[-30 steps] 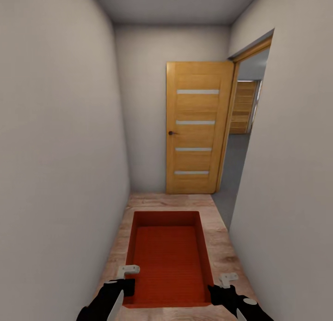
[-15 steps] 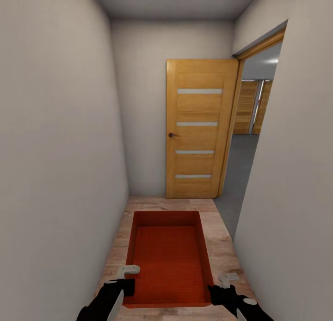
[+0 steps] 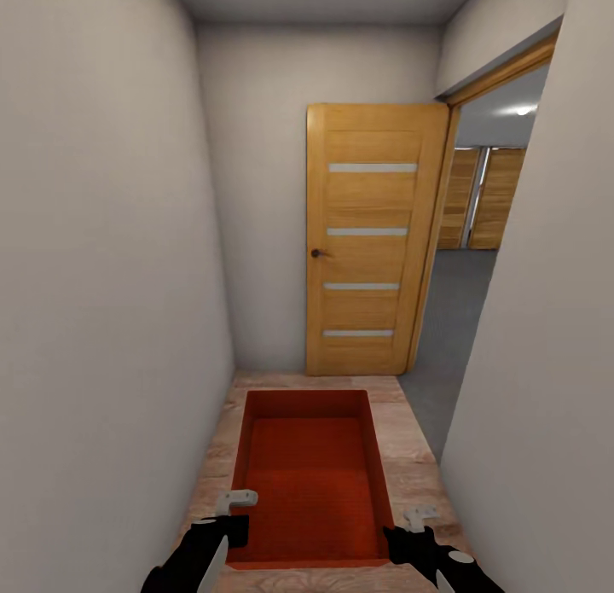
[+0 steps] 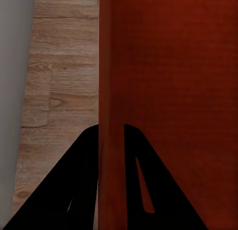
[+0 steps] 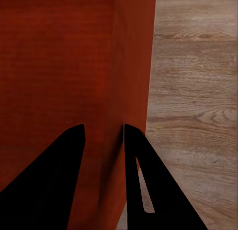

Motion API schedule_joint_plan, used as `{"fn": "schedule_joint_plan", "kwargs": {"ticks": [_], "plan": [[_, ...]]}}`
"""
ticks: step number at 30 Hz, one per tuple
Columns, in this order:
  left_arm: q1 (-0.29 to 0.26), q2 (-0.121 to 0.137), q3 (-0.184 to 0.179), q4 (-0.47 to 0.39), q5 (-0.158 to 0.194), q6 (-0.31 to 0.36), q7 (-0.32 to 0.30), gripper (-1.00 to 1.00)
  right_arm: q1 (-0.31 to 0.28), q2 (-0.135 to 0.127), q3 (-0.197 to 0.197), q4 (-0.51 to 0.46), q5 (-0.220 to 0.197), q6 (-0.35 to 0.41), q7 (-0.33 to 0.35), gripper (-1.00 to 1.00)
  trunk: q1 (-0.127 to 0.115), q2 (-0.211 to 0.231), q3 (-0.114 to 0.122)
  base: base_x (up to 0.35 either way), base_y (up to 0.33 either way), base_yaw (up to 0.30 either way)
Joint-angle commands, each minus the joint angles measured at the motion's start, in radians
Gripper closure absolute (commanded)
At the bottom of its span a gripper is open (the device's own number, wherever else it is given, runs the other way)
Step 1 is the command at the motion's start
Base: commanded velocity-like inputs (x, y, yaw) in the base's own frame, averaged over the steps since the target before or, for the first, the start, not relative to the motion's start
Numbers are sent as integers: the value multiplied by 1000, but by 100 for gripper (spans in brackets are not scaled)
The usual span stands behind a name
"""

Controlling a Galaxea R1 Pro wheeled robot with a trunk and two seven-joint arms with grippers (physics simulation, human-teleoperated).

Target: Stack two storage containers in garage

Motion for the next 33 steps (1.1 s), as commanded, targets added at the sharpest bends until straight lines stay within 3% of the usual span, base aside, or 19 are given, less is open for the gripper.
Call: {"fn": "schedule_joint_plan", "kwargs": {"ticks": [1, 33], "plan": [[-1, -2, 45, -10, -21, 6, 2, 100, 0, -1, 7, 1, -13, -1, 3, 100, 1, -2, -2, 327, 0, 0], [-1, 0, 45, -10, -21, 6, 2, 100, 0, -1, 7, 1, -13, -1, 3, 100, 1, -2, -2, 327, 0, 0]]}}
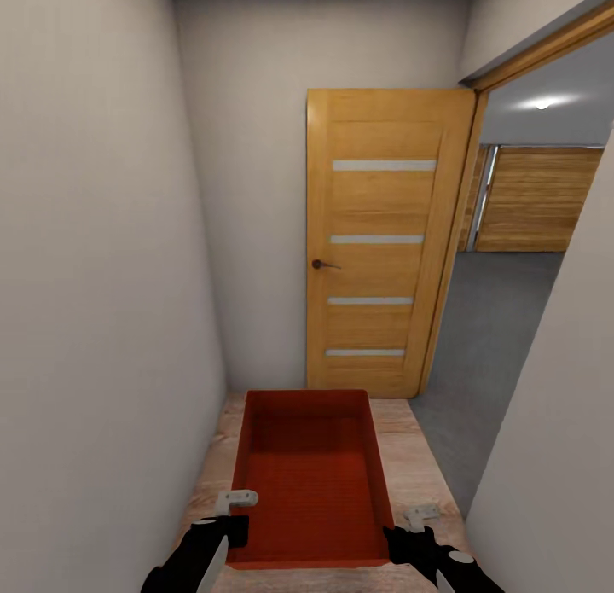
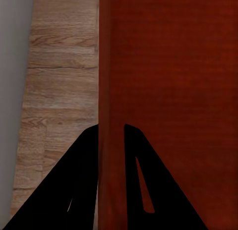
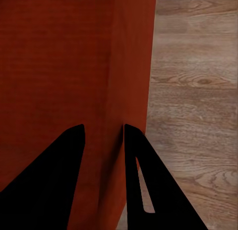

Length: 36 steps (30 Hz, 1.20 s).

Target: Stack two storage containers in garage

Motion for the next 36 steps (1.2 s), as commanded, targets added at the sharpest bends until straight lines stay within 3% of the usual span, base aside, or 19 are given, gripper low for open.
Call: {"fn": "schedule_joint_plan", "kwargs": {"ticks": [1, 26, 36], "plan": [[-1, -2, 49, -11, -25, 7, 2, 100, 0, -1, 7, 1, -13, -1, 3, 100, 1, -2, -2, 327, 0, 0], [-1, -2, 49, -11, -25, 7, 2, 100, 0, -1, 7, 1, -12, -1, 3, 100, 1, -2, -2, 327, 0, -1], [-1, -2, 49, -11, -25, 7, 2, 100, 0, -1, 7, 1, -13, -1, 3, 100, 1, -2, -2, 327, 25, -214]]}}
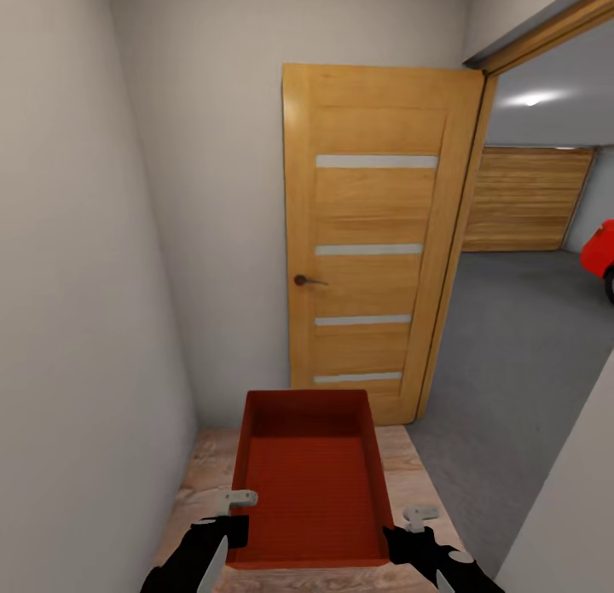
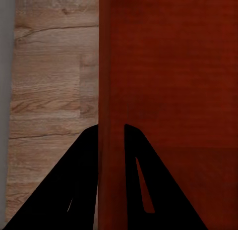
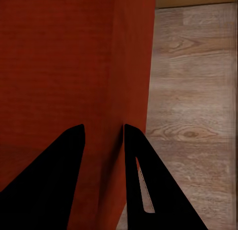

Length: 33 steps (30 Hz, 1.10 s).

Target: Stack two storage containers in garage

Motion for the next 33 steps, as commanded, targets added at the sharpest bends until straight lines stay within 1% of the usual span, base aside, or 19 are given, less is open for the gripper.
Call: {"fn": "schedule_joint_plan", "kwargs": {"ticks": [1, 7, 19, 33], "plan": [[-1, -1, 49, -11, -26, 7, 2, 100, -1, -1, 7, 1, -13, -1, 3, 100, 1, -2, -2, 327, 84, -271], [-1, -1, 49, -11, -26, 7, 2, 100, -1, -1, 7, 1, -13, -1, 3, 100, 1, -2, -2, 321, 112, -272], [-1, -1, 49, -11, -26, 7, 1, 100, -1, -1, 7, 1, -13, -1, 3, 100, 1, -2, -2, 275, 201, -273], [-1, -1, 49, -11, -26, 7, 0, 100, -1, -1, 7, 1, -14, -1, 3, 100, 1, -2, -2, 269, 165, -278]]}}
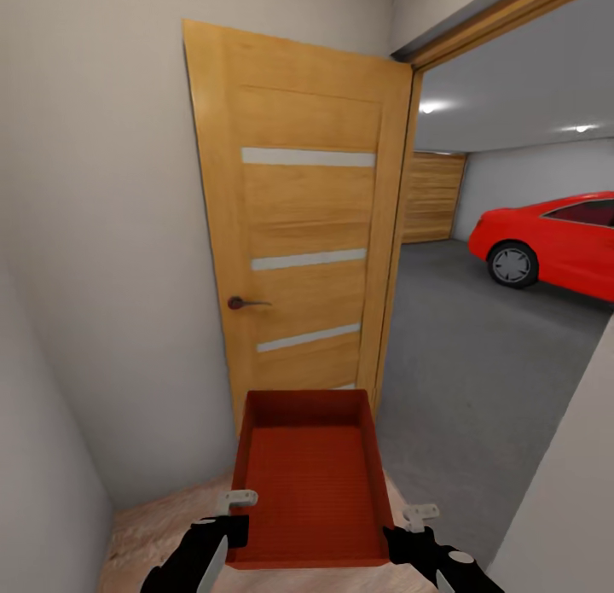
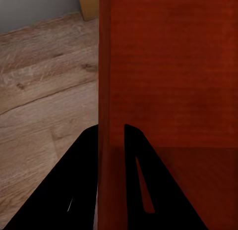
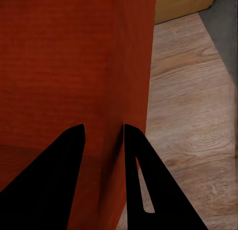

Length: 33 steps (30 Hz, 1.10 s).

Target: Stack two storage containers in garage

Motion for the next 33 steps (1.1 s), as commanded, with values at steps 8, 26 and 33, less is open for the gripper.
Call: {"fn": "schedule_joint_plan", "kwargs": {"ticks": [8, 26, 33], "plan": [[-1, -2, 50, -11, -25, 7, 0, 100, -1, -1, 6, 1, -13, -1, 3, 100, 1, -2, -2, 55, 31, -297], [-1, 0, 50, -11, -23, 7, 0, 100, -1, -1, 7, 1, -13, -1, 3, 100, 1, -2, -2, 1, 0, -298], [0, 0, 50, -11, -23, 7, -1, 100, -1, -1, 7, 1, -13, -1, 3, 100, 1, -2, -2, 0, 0, -298]]}}
